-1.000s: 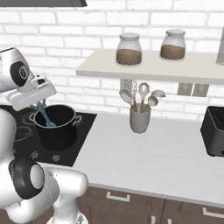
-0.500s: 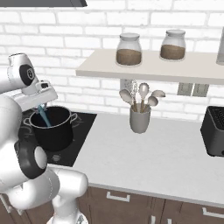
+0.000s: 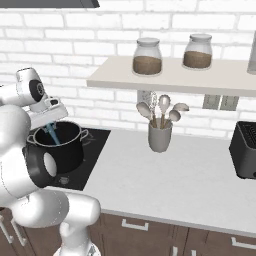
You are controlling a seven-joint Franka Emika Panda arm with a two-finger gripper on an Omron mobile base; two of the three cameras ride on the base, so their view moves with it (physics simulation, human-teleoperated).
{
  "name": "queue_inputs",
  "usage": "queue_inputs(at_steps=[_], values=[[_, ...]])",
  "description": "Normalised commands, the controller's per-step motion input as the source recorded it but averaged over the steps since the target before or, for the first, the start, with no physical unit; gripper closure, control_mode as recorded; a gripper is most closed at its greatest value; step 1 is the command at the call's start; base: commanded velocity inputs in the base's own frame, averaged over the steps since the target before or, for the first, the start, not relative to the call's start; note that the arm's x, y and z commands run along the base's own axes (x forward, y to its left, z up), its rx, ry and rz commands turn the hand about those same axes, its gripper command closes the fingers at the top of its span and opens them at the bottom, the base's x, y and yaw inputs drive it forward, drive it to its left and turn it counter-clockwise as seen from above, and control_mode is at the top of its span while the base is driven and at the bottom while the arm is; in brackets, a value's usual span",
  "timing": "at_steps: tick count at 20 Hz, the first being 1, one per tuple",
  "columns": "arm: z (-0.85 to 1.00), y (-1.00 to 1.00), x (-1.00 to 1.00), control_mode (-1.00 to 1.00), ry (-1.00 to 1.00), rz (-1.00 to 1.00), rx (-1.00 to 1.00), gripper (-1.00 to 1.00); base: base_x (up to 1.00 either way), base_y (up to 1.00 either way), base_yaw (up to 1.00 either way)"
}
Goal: Put the lemon and onion in the pot. Retrieve the spatula and lightly stir the vegetables in the pot.
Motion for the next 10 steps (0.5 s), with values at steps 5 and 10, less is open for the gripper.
queue_inputs(at_steps=[5,10], values=[[-0.08,0.01,0.16,-1.00,-0.09,0.00,0.00,1.00,0.00,0.00,0.00],[0.00,0.02,0.22,-1.00,-0.12,0.00,0.00,1.00,0.00,0.00,0.00]])
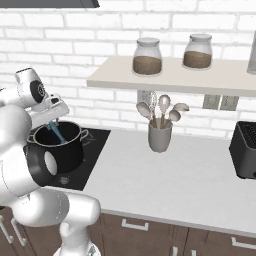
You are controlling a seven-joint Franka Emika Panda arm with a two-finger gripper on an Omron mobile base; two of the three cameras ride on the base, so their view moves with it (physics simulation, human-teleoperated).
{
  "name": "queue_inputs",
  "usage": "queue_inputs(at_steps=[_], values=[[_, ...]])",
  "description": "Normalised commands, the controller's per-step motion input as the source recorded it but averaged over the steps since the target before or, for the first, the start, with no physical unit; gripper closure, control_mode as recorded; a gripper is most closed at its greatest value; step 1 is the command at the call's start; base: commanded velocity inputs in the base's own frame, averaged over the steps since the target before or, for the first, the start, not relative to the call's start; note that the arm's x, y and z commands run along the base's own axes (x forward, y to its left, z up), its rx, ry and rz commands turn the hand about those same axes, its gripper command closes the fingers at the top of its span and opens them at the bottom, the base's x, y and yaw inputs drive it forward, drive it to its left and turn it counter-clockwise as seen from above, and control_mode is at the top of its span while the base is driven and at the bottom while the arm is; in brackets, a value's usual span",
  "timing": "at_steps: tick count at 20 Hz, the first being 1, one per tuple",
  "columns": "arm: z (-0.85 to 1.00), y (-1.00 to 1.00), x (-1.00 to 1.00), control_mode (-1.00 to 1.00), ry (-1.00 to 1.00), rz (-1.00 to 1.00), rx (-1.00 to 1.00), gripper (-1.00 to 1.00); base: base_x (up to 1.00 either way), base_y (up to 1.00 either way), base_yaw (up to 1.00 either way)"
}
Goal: Put the lemon and onion in the pot. Retrieve the spatula and lightly stir the vegetables in the pot.
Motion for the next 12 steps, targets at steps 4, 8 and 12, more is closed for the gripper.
queue_inputs(at_steps=[4,8,12], values=[[-0.01,0.11,0.05,-1.00,-0.03,0.01,0.04,1.00,0.00,0.00,0.00],[0.00,0.21,0.00,-1.00,0.16,0.01,0.22,1.00,0.00,0.00,0.00],[0.00,0.09,0.00,-1.00,0.32,0.00,0.23,1.00,0.00,0.00,0.00]])
